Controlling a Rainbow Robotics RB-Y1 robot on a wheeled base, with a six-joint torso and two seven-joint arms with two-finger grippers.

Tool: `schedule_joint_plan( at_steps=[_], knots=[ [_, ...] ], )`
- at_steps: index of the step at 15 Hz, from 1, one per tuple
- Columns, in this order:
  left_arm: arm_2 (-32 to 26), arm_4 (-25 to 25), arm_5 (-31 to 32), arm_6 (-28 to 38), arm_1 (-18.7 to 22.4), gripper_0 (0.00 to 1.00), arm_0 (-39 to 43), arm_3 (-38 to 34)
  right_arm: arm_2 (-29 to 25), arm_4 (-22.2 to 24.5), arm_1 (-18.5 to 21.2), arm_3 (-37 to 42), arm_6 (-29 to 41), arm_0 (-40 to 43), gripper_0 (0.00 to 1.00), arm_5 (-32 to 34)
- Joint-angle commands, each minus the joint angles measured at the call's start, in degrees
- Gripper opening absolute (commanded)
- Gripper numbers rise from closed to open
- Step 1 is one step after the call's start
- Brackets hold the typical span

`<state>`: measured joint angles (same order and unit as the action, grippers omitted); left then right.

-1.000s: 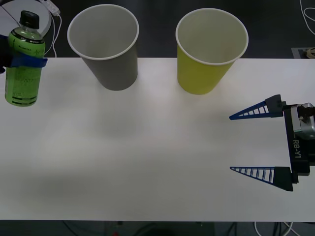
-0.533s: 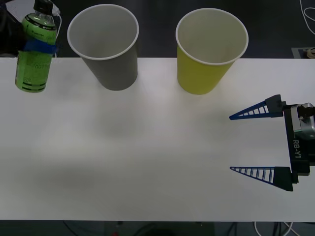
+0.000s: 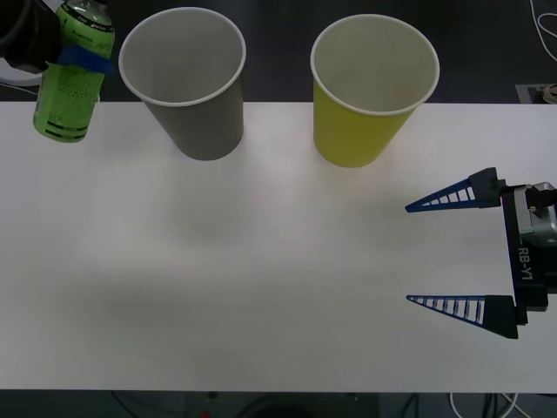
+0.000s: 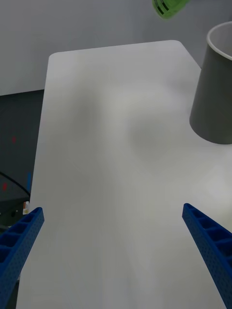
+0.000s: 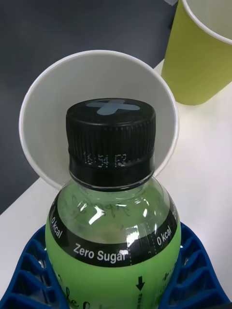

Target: Put the can into the green bin and the plastic bottle into the gray bin

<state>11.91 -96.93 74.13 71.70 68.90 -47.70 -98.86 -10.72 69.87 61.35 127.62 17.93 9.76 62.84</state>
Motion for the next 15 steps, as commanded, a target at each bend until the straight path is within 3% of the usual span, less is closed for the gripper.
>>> schedule_joint_plan(
  at_steps=[1,15],
  knots=[
    [3.3,0.3,1.9,0.1,0.0,0.00,-4.9,2.7,0.0,0.0,0.0,0.0,0.0,0.0,1.00,0.0],
    [28.6,5.4,3.0,0.1,-1.8,0.00,-32.3,19.8,0.0,0.0,0.0,0.0,0.0,0.0,1.00,0.0]
  ],
)
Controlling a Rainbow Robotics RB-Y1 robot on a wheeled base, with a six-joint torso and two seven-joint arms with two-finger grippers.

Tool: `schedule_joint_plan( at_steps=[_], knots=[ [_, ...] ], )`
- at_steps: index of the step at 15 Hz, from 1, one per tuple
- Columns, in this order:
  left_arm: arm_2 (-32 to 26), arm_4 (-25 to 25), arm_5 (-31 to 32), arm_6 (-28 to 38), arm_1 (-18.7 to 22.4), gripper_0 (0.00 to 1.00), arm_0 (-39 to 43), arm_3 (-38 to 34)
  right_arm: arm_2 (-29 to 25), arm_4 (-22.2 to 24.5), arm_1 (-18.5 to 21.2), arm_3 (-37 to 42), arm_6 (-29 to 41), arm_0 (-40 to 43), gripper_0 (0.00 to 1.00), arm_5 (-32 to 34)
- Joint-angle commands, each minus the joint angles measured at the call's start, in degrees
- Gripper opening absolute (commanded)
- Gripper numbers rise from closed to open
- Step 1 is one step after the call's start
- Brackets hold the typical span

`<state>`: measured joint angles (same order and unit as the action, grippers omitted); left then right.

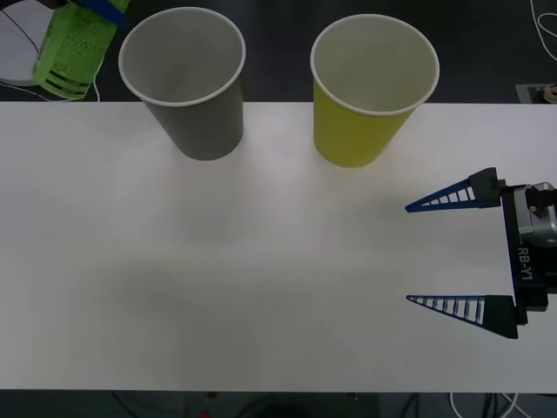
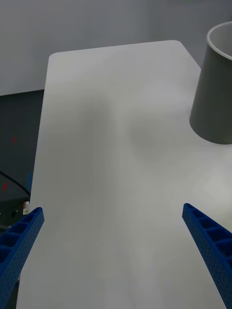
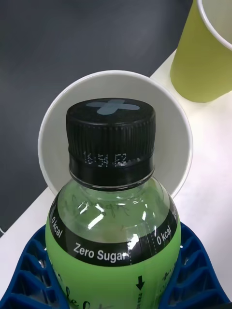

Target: Put the can into the green bin and the plastic bottle into the gray bin

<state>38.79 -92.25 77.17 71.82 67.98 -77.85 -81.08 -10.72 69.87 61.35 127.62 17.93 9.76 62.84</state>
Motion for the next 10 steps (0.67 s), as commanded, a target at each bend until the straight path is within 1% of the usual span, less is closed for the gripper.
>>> schedule_joint_plan(
  at_steps=[1,5,7,10],
  knots=[
    [2.3,0.9,0.0,-0.1,-1.4,0.00,-2.9,3.3,0.0,0.0,0.0,0.0,0.0,0.0,1.00,0.0],
    [6.4,1.3,0.0,-0.1,-4.3,0.00,-8.3,8.9,0.0,0.0,0.0,0.0,0.0,0.0,1.00,0.0],
    [6.5,1.2,-0.9,-0.8,-5.7,0.00,-9.3,11.5,0.0,0.0,0.0,0.0,0.0,0.0,1.00,0.0],
    [6.5,1.2,-4.6,-0.9,-8.0,0.00,-10.6,14.9,0.0,0.0,0.0,0.0,0.0,0.0,1.00,0.0]
  ],
)
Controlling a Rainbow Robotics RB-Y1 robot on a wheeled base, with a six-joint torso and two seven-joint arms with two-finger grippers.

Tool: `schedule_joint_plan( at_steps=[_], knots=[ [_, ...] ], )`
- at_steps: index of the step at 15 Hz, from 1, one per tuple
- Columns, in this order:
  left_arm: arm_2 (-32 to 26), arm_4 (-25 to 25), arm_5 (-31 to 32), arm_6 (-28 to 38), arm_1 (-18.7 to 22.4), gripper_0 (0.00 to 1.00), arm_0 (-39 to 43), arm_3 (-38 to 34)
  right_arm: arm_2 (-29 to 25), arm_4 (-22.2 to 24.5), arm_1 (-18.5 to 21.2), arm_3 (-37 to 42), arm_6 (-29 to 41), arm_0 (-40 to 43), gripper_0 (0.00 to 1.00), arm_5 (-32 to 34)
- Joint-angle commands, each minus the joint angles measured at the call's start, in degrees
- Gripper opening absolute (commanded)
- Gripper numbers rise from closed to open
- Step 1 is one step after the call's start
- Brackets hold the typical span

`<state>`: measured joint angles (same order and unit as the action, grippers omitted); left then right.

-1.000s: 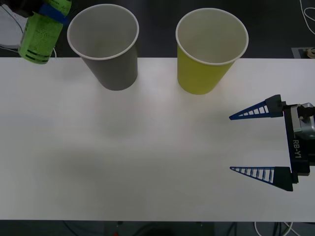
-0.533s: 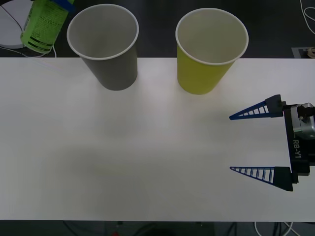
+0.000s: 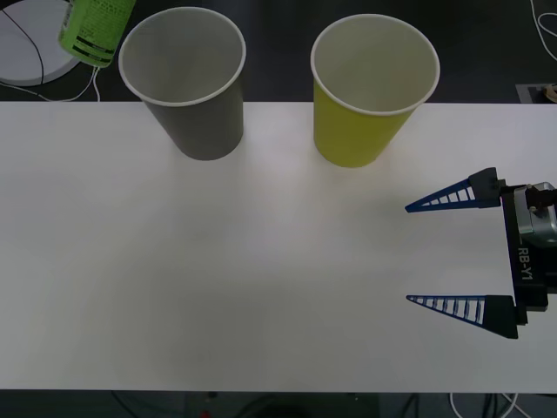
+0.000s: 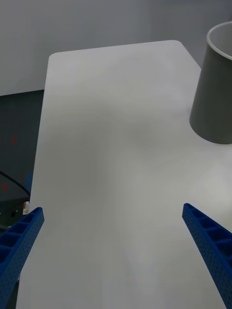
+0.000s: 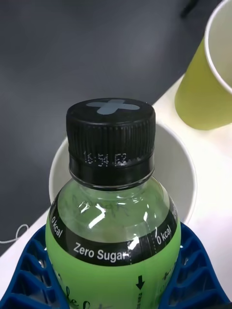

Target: Put the can into the green bin and the plastic bottle into the gray bin

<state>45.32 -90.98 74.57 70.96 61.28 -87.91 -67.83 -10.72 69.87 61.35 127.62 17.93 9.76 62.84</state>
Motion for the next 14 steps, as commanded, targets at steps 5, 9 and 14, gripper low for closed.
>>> schedule_joint_plan(
  at_steps=[5,9,14],
  knots=[
    [0.0,-0.2,-7.4,3.6,-3.7,0.00,-0.5,3.5,0.0,0.0,0.0,0.0,0.0,0.0,1.00,0.0],
    [-0.1,-0.2,-8.7,4.4,-5.6,0.00,-0.5,4.1,0.0,0.0,0.0,0.0,0.0,0.0,1.00,0.0],
    [0.0,-0.3,-9.3,4.2,-6.7,0.00,-0.4,5.0,0.0,0.0,0.0,0.0,0.0,0.0,1.00,0.0]
  ],
)
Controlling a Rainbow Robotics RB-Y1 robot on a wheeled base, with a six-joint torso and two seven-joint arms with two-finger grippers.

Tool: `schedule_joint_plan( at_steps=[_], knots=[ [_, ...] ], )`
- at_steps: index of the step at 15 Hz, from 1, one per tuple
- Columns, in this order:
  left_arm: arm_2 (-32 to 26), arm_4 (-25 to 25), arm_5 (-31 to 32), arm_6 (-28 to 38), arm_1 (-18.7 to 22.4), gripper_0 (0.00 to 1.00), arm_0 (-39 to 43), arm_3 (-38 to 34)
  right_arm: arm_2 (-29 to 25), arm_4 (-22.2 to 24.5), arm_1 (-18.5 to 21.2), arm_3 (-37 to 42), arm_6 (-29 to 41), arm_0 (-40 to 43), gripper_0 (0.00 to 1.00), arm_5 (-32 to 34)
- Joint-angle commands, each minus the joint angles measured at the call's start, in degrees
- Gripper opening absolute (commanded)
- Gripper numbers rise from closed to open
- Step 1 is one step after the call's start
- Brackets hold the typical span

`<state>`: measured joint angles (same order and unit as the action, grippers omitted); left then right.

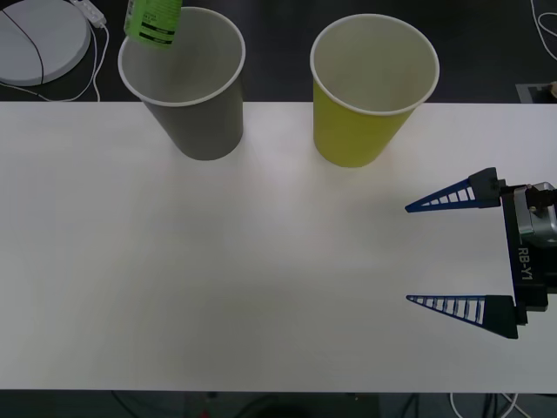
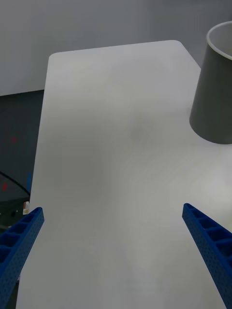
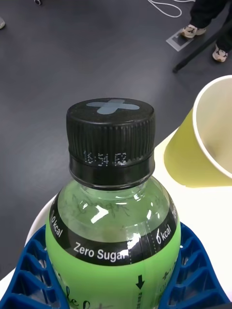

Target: Put the can into the green bin and the plastic bottle into the gray bin

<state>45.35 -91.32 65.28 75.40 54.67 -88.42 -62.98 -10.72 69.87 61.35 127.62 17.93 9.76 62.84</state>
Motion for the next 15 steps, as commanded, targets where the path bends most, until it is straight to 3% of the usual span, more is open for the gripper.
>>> schedule_joint_plan(
  at_steps=[1,2,3,15],
  knots=[
    [0.0,-0.1,-0.1,-0.3,-0.2,0.11,0.0,0.2,0.0,0.0,0.0,0.0,0.0,0.0,1.00,0.0],
    [0.0,-0.2,0.0,-0.3,-0.1,0.76,0.0,0.2,0.0,0.0,0.0,0.0,0.0,0.0,1.00,0.0],
    [0.0,-0.3,-0.1,-0.4,-0.2,1.00,0.0,0.1,0.0,0.0,0.0,0.0,0.0,0.0,1.00,0.0],
    [0.0,-0.2,0.4,-1.3,0.3,1.00,0.1,0.0,0.0,0.0,0.0,0.0,0.0,0.0,1.00,0.0]
  ],
)
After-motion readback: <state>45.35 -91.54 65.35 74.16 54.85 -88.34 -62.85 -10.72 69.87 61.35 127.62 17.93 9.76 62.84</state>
